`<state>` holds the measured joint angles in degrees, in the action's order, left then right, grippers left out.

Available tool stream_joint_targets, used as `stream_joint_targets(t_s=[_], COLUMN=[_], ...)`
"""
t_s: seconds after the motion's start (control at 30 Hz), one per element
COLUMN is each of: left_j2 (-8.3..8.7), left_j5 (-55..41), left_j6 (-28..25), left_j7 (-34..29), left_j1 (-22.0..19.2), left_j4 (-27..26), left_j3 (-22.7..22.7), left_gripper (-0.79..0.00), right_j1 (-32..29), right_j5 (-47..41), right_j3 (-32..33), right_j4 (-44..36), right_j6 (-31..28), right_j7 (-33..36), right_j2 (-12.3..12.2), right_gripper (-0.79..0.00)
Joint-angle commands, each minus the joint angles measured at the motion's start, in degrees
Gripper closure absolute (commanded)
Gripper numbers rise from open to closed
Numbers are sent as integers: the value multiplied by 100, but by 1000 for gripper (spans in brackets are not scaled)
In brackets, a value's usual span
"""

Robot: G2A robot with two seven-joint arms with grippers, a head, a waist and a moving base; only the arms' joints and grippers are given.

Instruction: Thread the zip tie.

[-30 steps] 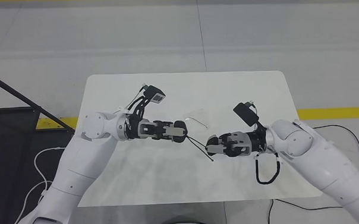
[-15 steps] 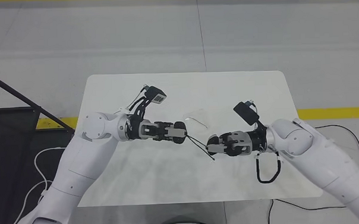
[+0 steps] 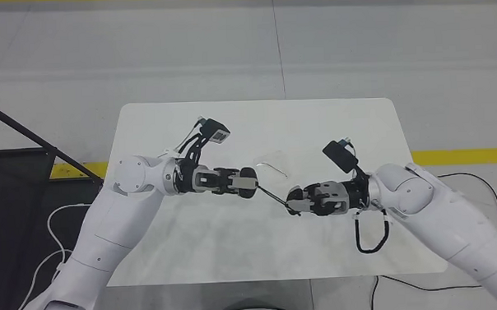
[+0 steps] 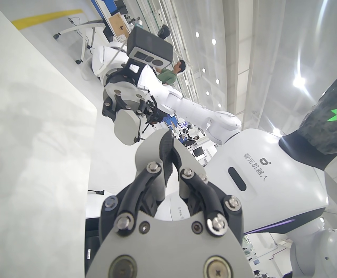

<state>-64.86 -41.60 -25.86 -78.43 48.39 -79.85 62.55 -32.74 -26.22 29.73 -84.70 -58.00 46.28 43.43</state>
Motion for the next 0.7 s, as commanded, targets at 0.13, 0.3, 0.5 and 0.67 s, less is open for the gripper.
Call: stream_joint_targets(t_s=[0.13, 0.3, 0.5, 0.67], left_j2=[11, 22, 34, 45], left_j5=[-30, -25, 4, -19], left_j6=[-24, -57, -117, -145], left_j7=[24, 58, 117, 145], left_j1=[3, 5, 13, 18], left_j4=[10, 34, 67, 95], left_j3=[7, 14, 29, 50], left_gripper=[0, 0, 0, 0], right_j1=[-43, -126, -225, -357], right_j5=[-51, -113, -193, -302], right_j3=[64, 153, 266, 415], right_j4=[-45, -157, -283, -469], right_j6=[0, 0, 0, 0], right_j7=[0, 0, 0, 1], right_j2=[-36, -86, -161, -250], right_gripper=[0, 0, 0, 0])
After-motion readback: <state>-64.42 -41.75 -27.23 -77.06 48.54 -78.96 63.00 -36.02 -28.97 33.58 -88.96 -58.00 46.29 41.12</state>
